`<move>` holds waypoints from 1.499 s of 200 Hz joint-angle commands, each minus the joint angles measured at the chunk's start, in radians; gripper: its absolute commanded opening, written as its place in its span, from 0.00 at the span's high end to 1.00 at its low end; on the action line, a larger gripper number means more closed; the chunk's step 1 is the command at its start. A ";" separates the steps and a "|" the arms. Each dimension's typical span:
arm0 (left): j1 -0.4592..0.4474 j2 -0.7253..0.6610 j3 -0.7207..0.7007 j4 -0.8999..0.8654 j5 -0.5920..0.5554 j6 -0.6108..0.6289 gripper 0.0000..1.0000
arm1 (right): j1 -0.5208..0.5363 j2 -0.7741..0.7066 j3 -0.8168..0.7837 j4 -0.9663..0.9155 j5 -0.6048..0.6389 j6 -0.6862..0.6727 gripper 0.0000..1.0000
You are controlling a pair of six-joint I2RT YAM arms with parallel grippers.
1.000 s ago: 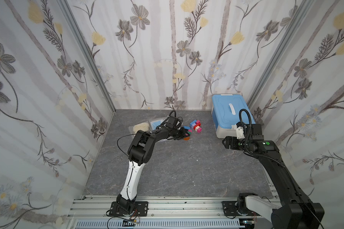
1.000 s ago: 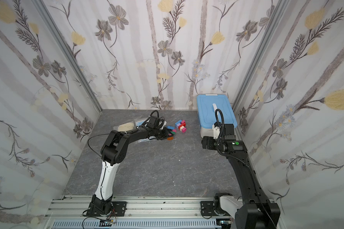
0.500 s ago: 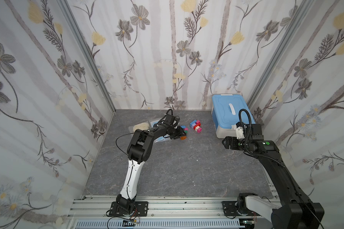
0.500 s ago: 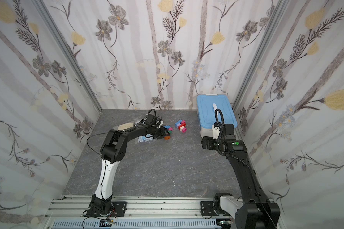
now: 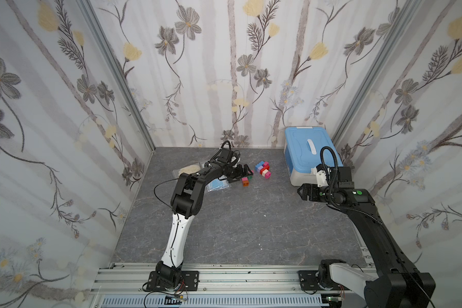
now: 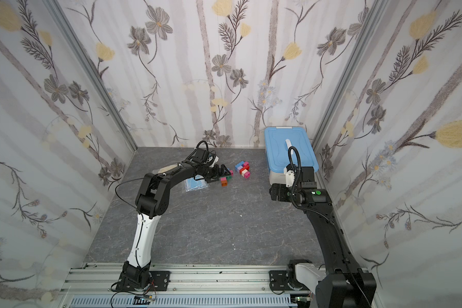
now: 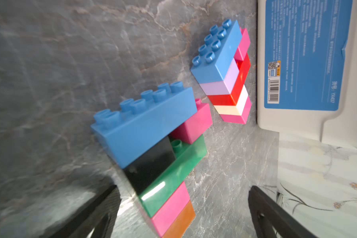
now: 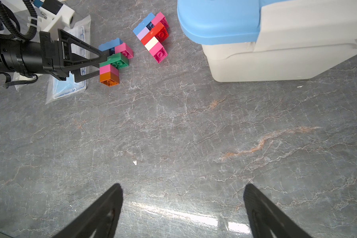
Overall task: Assemble the letter p with lego
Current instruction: Place the lego brick at the center of the board.
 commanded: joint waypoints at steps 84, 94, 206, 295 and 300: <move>0.026 -0.011 0.066 -0.086 -0.084 0.084 0.00 | 0.271 0.210 0.116 0.083 0.137 0.105 0.17; 0.026 -0.050 0.022 -0.028 -0.066 0.084 0.00 | 0.307 0.289 0.175 0.082 0.153 0.113 0.23; 0.072 -0.401 -0.382 0.250 0.021 0.065 0.00 | 0.281 1.116 1.058 -0.149 0.103 0.129 0.38; 0.075 -0.390 -0.382 0.267 0.050 0.055 0.00 | 0.239 1.348 1.307 -0.238 -0.044 0.187 0.36; 0.075 -0.390 -0.382 0.265 0.051 0.055 0.00 | 0.239 1.352 1.311 -0.238 -0.044 0.188 0.36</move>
